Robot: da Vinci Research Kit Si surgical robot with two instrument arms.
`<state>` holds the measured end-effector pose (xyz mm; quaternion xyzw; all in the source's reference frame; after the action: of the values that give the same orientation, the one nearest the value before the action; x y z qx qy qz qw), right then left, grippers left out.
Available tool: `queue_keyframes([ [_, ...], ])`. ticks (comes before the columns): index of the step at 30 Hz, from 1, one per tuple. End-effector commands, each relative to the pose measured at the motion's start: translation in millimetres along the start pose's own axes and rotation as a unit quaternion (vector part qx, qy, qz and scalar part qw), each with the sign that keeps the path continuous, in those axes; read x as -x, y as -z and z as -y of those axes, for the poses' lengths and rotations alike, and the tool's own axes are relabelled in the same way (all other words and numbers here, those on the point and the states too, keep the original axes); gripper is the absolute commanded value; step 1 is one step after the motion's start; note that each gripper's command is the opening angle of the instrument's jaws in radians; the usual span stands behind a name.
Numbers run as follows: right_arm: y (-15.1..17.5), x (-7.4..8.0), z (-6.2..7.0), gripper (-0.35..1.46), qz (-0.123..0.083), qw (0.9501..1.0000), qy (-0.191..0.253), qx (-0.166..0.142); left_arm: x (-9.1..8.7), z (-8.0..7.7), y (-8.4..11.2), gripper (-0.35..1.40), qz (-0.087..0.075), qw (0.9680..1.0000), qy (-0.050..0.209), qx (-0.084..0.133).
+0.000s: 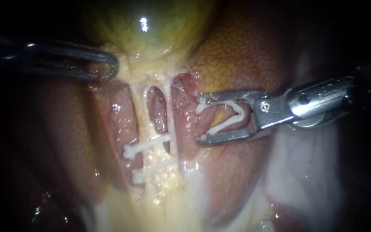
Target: Clipping third clip left tube
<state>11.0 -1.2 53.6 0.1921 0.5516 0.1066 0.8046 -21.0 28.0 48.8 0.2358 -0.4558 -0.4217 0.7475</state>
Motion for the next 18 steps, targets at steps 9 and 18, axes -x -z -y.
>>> queue_keyframes([
  [9,-0.8,-1.6,1.4,0.43,-0.023,0.9993,-0.007,-0.029,0.0,-0.1,0.0,-0.35,0.000,1.0000,0.000,0.000],
  [18,-3.1,-2.1,1.5,0.43,-0.038,0.9976,-0.035,-0.046,-0.1,-0.1,0.0,-0.35,0.000,1.0000,0.000,0.000],
])
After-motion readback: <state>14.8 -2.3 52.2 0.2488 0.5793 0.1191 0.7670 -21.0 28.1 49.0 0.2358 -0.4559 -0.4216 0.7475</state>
